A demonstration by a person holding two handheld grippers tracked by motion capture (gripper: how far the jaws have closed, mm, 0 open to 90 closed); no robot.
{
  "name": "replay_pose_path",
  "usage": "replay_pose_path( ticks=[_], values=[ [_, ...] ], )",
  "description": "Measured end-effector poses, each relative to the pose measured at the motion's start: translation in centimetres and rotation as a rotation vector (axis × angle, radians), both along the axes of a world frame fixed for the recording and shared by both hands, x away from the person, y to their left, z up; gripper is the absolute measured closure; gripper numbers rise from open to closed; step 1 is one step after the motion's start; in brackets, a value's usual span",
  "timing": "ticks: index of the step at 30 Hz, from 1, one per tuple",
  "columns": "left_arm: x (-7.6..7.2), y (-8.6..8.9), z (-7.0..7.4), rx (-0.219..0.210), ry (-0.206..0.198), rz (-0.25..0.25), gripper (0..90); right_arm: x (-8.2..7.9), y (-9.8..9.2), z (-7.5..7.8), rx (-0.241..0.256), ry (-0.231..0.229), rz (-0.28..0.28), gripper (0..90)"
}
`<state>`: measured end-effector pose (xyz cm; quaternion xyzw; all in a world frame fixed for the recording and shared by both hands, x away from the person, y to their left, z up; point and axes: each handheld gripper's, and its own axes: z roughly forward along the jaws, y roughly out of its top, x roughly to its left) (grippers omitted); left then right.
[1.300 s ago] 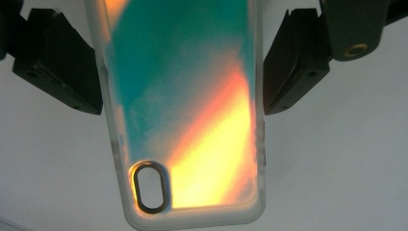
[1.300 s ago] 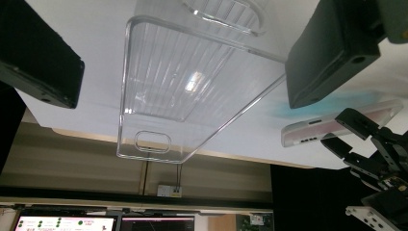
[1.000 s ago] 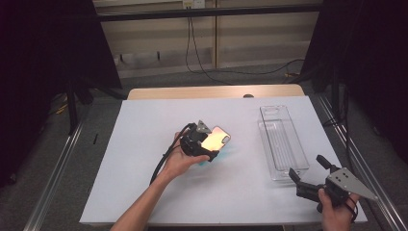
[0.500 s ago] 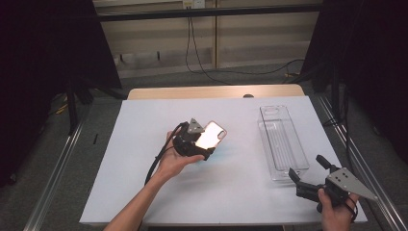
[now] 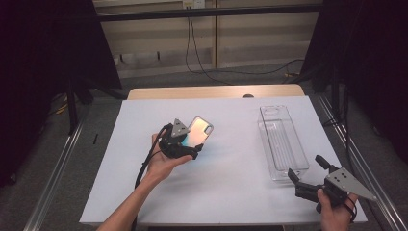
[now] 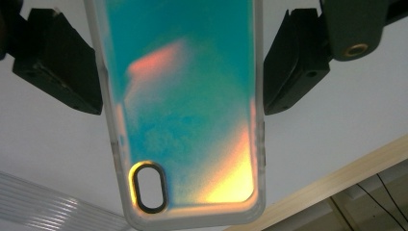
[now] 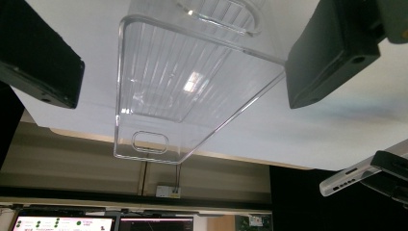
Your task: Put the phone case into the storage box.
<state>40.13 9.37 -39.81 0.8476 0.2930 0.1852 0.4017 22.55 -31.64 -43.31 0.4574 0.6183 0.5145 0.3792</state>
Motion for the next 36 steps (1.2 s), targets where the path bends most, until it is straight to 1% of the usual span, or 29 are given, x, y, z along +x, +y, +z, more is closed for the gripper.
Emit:
replay_pose_path(
  ticks=[1, 2, 3, 4, 5, 6, 8, 10, 11, 13, 14, 15, 16, 17, 20, 22, 23, 26, 27, 29, 30, 32, 33, 34, 35, 36],
  values=[
    [-0.2, 0.4, 0.2, -0.025, -0.004, 0.01, 17.0, 0.0, 0.0, 0.0, 0.0, 0.001, 0.0, 0.0],
    [-0.2, 0.4, 0.2, -0.025, -0.004, 0.01, 17.0, 0.0, 0.0, 0.0, 0.0, 0.001, 0.0, 0.0],
    [-0.6, 0.8, 0.5, -0.039, -0.014, 0.02, 17.0, 0.1, 0.1, 0.0, 0.004, 0.005, 0.0, 0.0],
    [-0.6, 0.8, 0.5, -0.039, -0.014, 0.02, 17.0, 0.1, 0.1, 0.0, 0.004, 0.005, 0.0, 0.0],
    [-0.8, 0.9, 0.7, -0.021, -0.026, 0.018, 17.1, 0.1, 0.1, 0.0, 0.014, 0.006, -0.002, 0.0],
    [-0.8, 0.9, 0.7, -0.021, -0.026, 0.018, 17.0, 0.1, 0.1, 0.0, 0.019, 0.006, -0.005, 0.0],
    [-1.3, 0.8, 1.0, -0.007, -0.045, 0.018, 17.0, 0.2, 0.1, 0.0, 0.025, 0.006, -0.005, 0.0],
    [-1.4, 0.7, 1.0, -0.007, -0.05, 0.019, 17.0, 0.3, 0.1, 0.0, 0.031, 0.007, -0.003, 0.0],
    [-1.7, 0.5, 1.0, 0.0, -0.062, 0.013, 17.1, 0.3, 0.3, 0.0, 0.028, 0.011, 0.002, 0.0],
    [-1.9, 0.4, 0.9, -0.002, -0.061, 0.01, 17.0, 0.3, 0.3, 0.0, 0.026, 0.011, 0.003, 0.0],
    [-2.1, 0.3, 0.9, 0.006, -0.065, 0.004, 17.1, 0.3, 0.3, 0.0, 0.027, 0.011, 0.003, 0.0],
    [-2.5, 0.3, 0.6, -0.001, -0.072, 0.005, 17.1, 0.3, 0.3, 0.0, 0.026, 0.008, 0.005, 0.0],
    [-2.5, 0.3, 0.6, -0.001, -0.072, 0.005, 17.0, 0.3, 0.3, 0.1, 0.027, 0.008, 0.006, 0.0],
    [-2.8, 0.4, 0.4, 0.009, -0.067, 0.003, 17.0, 0.3, 0.2, 0.1, 0.023, 0.007, 0.007, 0.0],
    [-3.2, 0.6, 0.0, 0.004, -0.065, 0.013, 17.1, 0.4, 0.2, 0.1, 0.018, 0.011, 0.01, 0.0],
    [-3.5, 0.9, -0.2, 0.019, -0.07, 0.017, 17.1, 0.4, 0.3, 0.1, 0.018, 0.017, 0.014, 0.0],
    [-3.7, 1.1, -0.2, 0.017, -0.073, 0.025, 17.1, 0.5, 0.5, 0.3, 0.024, 0.021, 0.025, 0.0],
    [-4.1, 1.6, -0.3, 0.02, -0.081, 0.025, 17.1, 0.6, 0.6, 0.4, 0.024, 0.023, 0.038, 0.0],
    [-4.4, 2.0, -0.4, 0.016, -0.089, 0.036, 17.0, 0.7, 0.8, 0.5, 0.021, 0.03, 0.051, 0.0],
    [-4.5, 2.1, -0.5, 0.008, -0.092, 0.041, 17.0, 0.7, 0.9, 0.5, 0.023, 0.034, 0.057, 0.0],
    [-4.5, 2.2, -0.5, 0.01, -0.093, 0.04, 17.0, 0.8, 1.0, 0.5, 0.031, 0.039, 0.061, 0.0],
    [-4.6, 2.1, -0.8, 0.008, -0.098, 0.044, 17.0, 0.9, 1.1, 0.5, 0.037, 0.043, 0.064, 0.0],
    [-4.6, 1.9, -1.0, 0.009, -0.087, 0.038, 17.0, 1.0, 1.3, 0.8, 0.036, 0.04, 0.074, 0.0],
    [-4.6, 1.9, -1.0, 0.009, -0.087, 0.038, 17.0, 1.0, 1.3, 0.8, 0.036, 0.04, 0.074, 0.0],
    [-4.6, 1.5, -1.1, 0.022, -0.085, 0.029, 17.0, 1.1, 1.6, 1.1, 0.035, 0.037, 0.103, 0.0],
    [-4.6, 1.5, -1.1, 0.022, -0.085, 0.029, 17.0, 1.1, 1.6, 1.1, 0.035, 0.037, 0.103, 0.0]
  ],
)
